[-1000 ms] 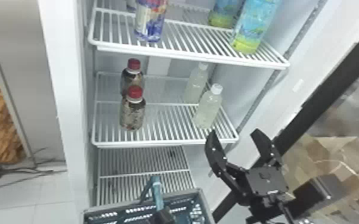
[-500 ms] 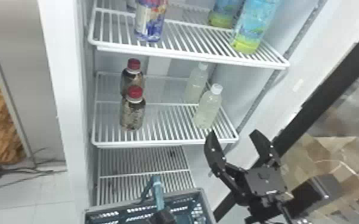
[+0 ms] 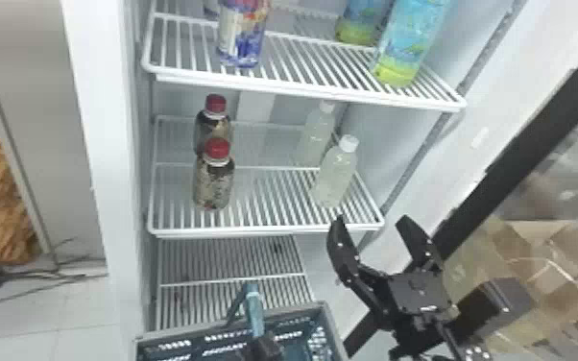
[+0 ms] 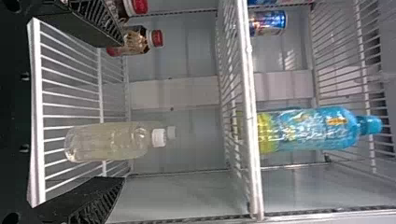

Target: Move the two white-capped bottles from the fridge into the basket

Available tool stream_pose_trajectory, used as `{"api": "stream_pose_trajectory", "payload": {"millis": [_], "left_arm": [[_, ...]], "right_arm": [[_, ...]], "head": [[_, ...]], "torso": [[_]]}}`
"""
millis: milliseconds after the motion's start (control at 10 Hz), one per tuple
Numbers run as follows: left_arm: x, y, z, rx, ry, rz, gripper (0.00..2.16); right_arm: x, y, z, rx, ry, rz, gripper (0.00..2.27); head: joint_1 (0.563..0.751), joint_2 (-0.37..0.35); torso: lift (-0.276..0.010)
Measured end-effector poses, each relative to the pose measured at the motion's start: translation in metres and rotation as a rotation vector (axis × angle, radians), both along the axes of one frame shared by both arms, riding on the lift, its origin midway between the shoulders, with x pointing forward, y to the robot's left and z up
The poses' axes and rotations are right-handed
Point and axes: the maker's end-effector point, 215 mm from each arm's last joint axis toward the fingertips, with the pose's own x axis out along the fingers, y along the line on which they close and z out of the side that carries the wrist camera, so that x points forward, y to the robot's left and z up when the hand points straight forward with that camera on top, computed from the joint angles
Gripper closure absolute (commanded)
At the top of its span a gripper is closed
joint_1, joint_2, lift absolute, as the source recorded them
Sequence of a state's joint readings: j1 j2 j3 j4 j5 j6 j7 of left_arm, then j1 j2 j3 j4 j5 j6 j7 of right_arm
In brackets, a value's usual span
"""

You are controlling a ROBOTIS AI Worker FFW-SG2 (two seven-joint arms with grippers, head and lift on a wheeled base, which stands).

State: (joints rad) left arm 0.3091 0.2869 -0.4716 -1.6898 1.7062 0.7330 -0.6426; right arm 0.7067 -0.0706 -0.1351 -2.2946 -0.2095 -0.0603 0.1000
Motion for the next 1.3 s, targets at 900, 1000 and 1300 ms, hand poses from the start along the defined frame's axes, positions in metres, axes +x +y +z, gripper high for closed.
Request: {"api": "stream_pose_trajectory", "payload": {"millis": [900,1000,1300], "left_arm": [[0.000,0.000,0.000,0.000,0.000,0.002,1.12],[0.000,0.000,0.000,-0.001,0.000,0.001,1.12],[0.001,0.000,0.001,-0.001,-0.001,0.001,1.12]], "right_arm": [[0.051,-0.010,-0.031,-0.022,0.001,0.009,0.09],[0.057,-0.010,-0.033,-0.026,0.000,0.009,0.09],[0.074,-0.016,-0.039,-0.051,-0.006,-0.002,0.10]], "head": [[0.695,-0.350],[0.695,-0.350],[0.695,-0.350]], "torso": [[-0.260],[-0.260],[-0.260]]}}
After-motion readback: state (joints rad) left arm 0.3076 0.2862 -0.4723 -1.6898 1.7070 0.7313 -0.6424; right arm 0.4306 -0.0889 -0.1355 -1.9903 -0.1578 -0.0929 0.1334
